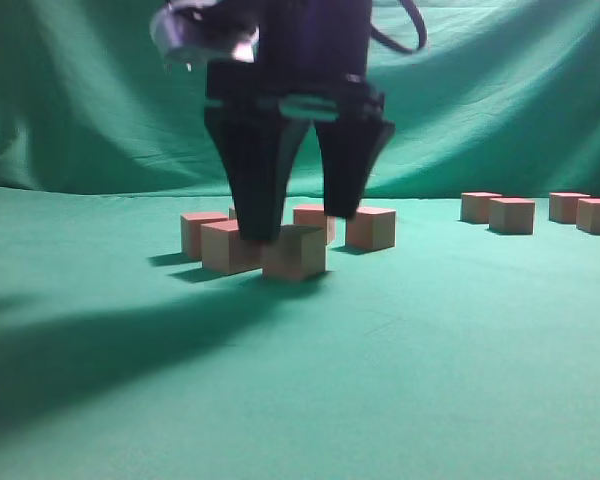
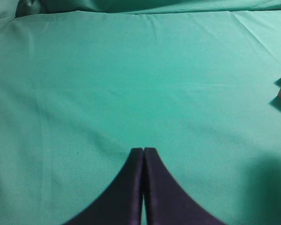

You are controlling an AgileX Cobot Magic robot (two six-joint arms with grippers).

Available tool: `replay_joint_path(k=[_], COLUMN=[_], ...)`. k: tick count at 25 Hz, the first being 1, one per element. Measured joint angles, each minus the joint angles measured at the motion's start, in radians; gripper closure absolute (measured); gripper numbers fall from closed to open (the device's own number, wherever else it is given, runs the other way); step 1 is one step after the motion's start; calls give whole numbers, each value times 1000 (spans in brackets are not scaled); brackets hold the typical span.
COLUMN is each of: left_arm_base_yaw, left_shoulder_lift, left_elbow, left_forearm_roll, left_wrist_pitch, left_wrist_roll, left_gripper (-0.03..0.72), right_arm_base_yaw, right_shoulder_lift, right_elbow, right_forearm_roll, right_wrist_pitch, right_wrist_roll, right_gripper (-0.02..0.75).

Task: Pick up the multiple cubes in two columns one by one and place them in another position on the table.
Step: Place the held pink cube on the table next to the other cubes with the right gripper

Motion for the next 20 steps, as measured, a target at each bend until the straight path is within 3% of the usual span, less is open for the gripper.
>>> replay_joint_path(k=[6, 12, 14, 20], left_arm_base_yaw=[0, 0, 0, 0], left_shoulder_lift=[0, 0, 0, 0], left_elbow=[0, 0, 0, 0], left_forearm_roll=[0, 0, 0, 0], left_wrist_pitch=[0, 0, 0, 0], left_wrist_roll=[0, 0, 0, 0], left_gripper=[688, 688, 688, 688], right_arm_base_yaw=[0, -14, -53, -280], right_shoulder_lift=[0, -53, -90, -150], right_elbow=[-217, -278, -279, -282], right_forearm_roll=[-51, -276, -301, -207], right_wrist_pitch=[131, 149, 149, 154], right_wrist_roll=[21, 197, 249, 305], right_gripper=[87, 87, 146, 141])
